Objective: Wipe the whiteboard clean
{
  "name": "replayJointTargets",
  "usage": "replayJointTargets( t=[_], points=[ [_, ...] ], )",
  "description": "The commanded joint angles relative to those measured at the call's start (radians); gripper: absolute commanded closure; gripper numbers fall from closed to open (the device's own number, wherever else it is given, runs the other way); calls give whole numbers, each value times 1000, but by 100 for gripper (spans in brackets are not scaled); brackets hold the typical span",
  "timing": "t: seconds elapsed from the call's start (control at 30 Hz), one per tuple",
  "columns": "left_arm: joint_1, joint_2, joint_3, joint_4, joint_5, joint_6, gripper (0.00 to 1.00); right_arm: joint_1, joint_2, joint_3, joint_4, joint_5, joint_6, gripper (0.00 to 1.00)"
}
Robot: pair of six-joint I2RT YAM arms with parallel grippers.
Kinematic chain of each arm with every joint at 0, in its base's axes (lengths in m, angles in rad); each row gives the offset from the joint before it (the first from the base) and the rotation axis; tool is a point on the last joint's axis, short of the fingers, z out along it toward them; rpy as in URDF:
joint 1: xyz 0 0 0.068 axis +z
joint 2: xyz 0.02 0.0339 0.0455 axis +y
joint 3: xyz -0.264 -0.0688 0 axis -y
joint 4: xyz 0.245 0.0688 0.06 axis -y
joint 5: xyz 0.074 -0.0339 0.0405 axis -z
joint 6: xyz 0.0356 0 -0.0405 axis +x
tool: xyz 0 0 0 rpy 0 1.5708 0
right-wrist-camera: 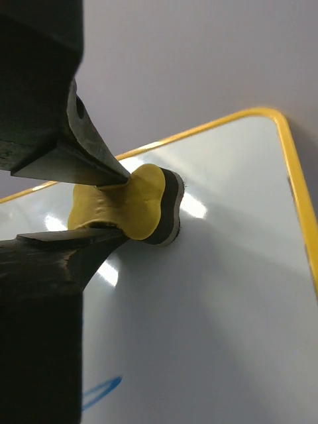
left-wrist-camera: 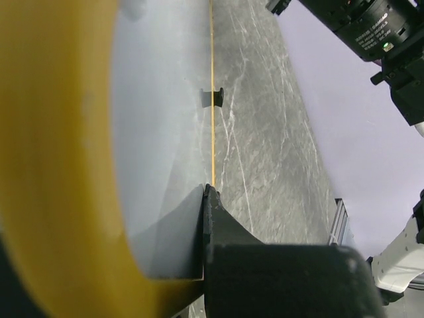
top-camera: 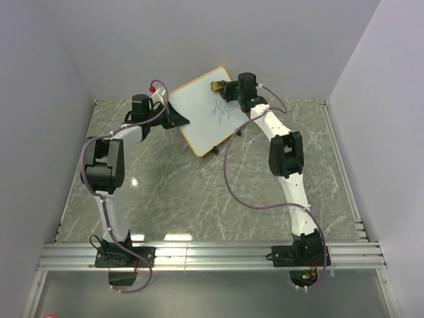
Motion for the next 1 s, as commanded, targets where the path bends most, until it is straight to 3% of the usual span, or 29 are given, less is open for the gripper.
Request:
replayJointTargets(
  t=[0.0, 0.1, 0.17, 0.23, 0.37, 0.5, 0.73, 0.97],
  points=[
    [-81, 10, -19, -224, 176, 140, 100, 60, 4, -116, -233, -34, -78, 100],
    [-79, 16, -12, -224, 178, 137, 100, 82, -133, -367, -223, -33, -111, 100],
    [-75, 19, -9, -218, 182, 131, 100, 88, -248, -625, -134, -57, -46, 100],
    [-70, 22, -9, -205, 188, 124, 100, 91, -318, -755, -77, -71, -11, 100],
    [-64, 27, -14, -184, 198, 107, 100, 98, -322, -761, -202, -94, -112, 100],
    [-61, 33, -6, -179, 202, 101, 100, 105, -311, -777, -132, -108, -86, 100],
    [-50, 24, -25, -185, 198, 114, 100, 65, -150, -421, -72, -86, -4, 100],
    [-49, 19, -17, -227, 178, 156, 100, 34, 74, 42, -268, -14, 81, 100]
  ],
)
